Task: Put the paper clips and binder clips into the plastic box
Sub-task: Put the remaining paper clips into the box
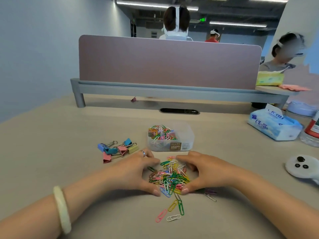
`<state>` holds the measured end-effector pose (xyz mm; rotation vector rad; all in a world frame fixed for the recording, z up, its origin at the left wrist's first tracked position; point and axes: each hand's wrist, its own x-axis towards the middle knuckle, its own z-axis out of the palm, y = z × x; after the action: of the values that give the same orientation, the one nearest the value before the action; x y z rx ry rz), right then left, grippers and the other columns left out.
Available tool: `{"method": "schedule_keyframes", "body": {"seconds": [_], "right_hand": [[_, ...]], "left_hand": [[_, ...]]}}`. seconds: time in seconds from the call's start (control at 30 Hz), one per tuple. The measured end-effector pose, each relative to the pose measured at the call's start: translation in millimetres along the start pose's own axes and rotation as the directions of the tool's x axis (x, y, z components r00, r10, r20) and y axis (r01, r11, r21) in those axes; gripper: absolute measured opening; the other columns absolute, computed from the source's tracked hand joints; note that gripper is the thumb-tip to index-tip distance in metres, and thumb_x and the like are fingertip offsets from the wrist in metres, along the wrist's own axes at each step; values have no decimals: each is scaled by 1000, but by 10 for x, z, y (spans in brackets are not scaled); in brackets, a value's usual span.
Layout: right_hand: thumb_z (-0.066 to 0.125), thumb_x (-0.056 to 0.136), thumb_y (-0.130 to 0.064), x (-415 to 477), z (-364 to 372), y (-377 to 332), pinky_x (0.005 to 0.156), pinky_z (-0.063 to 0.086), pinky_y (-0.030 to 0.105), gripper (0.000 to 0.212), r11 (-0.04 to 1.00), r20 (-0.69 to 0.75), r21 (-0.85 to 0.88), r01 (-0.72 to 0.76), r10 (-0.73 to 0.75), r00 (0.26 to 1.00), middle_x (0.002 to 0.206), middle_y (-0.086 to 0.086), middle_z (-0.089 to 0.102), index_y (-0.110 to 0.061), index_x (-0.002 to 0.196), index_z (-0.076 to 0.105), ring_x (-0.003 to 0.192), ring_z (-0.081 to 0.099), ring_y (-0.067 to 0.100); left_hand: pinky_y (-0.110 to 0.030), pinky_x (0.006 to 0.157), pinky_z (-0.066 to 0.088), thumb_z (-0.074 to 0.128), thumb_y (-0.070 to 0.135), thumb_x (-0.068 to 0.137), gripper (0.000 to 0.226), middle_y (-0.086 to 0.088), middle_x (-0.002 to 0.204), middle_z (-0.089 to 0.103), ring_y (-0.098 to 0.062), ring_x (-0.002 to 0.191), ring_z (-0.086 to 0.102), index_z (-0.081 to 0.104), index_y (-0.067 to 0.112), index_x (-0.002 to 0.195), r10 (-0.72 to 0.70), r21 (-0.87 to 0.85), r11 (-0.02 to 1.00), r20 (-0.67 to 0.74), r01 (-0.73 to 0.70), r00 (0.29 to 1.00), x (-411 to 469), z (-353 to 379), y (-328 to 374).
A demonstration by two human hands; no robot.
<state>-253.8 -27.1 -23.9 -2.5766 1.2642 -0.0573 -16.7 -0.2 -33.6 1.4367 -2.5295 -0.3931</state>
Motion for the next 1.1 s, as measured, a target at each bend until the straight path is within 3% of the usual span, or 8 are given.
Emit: {"method": "schedule_keyframes", "body": {"seconds": [0.1,0.23,0.4,0.6,0.73,0.9,1.1], "right_hand": [[65,68,-62,131,63,-27,84,42,25,77,997,-19,-19,81,-81,997,99,-11,45,-37,135,37,92,45,4],[65,76,-51,167,106,-38,80,45,28,48,988,-118,31,149,-144,983,99,-7,58,-33,120,55,86,51,6],[64,81,-34,140,165,-80,63,35,11,28,976,-201,66,209,-192,961,84,-12,55,-22,106,64,67,45,-8],[66,81,-30,138,180,-42,61,39,23,20,967,-220,182,179,-138,966,82,-1,66,-18,97,69,66,49,7],[68,80,-28,142,158,-42,56,35,21,14,939,-221,300,168,-103,970,74,5,65,-17,89,69,60,45,4],[72,77,-25,226,86,-12,59,37,27,7,876,-228,466,124,-17,974,69,1,59,-20,81,69,60,45,4],[70,79,-23,501,-201,-26,58,32,29,15,909,-286,410,73,52,957,66,8,51,-8,81,67,61,42,14]], "left_hand": [[5,72,27,70,52,68,63,8,115,43,4,87,37,51,27,122,26,-26,999,-20,-27,999,57,18,87],[-11,63,32,67,44,75,38,6,93,45,3,74,41,58,21,104,29,-57,998,-84,-34,996,99,96,136],[-18,68,29,64,37,79,32,5,89,48,-5,83,41,62,19,105,12,-41,999,-169,-19,986,80,159,151],[-22,66,30,64,34,79,30,-5,93,58,-8,80,41,64,16,103,-15,-53,999,-202,4,979,54,170,162],[-23,68,33,67,32,77,31,-6,93,56,-10,80,43,63,18,105,-43,-107,994,-227,19,973,55,184,144],[-7,66,31,69,27,76,26,9,85,49,0,76,40,64,21,101,-21,-176,984,-253,-25,967,42,204,120],[-5,63,32,70,22,75,23,18,72,42,11,75,44,65,23,97,-12,-242,968,-282,-59,959,35,217,147]]}}
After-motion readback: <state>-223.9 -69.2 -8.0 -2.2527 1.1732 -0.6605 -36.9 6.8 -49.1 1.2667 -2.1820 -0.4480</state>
